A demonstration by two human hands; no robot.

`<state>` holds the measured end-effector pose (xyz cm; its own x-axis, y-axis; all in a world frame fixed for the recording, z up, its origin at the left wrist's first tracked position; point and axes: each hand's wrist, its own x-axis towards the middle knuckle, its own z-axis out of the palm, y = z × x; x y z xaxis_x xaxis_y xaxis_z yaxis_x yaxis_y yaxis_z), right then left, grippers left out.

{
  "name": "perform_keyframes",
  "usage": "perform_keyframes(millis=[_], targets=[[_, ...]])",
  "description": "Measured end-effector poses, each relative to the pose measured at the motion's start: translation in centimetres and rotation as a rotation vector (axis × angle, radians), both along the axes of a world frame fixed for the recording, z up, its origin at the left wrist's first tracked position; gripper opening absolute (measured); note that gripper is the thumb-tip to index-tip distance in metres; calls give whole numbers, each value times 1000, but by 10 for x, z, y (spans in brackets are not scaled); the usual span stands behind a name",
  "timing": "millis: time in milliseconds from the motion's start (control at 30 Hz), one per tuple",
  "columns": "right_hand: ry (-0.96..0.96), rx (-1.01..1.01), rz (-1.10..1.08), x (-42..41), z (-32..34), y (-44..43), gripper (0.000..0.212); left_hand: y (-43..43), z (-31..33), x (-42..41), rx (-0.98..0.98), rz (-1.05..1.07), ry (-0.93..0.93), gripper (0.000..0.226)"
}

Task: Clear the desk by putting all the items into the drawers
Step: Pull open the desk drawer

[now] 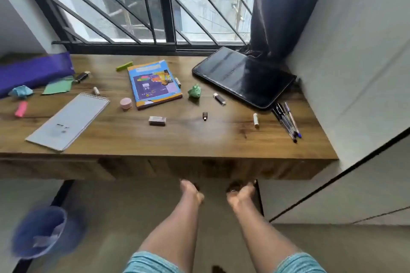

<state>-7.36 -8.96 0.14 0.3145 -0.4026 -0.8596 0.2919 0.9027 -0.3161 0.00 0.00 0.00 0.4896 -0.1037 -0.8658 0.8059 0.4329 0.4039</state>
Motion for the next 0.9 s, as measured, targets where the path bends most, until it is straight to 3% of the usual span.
perform_keyframes(millis=[233, 367, 500, 700, 833, 900], targets=[[-58, -5, -60, 31, -48, -36, 47, -54, -33, 20, -68, 108, 13, 54], [-140, -88, -126, 36, -56, -38, 40, -55, -59, 25, -153, 231, -7, 66], [-229, -1, -160, 26, -64, -37, 40, -49, -59, 17, -127, 224, 17, 75], [-171, -1, -105, 17, -73, -41, 43, -45, -65, 17, -166, 233, -39, 82], [-142, -36, -104, 3, -79, -26, 40, -33, -72, 0, -162, 259, -48, 69], [4, -147, 5, -8, -82, -20, 39, -25, -71, -12, -152, 277, -34, 70]])
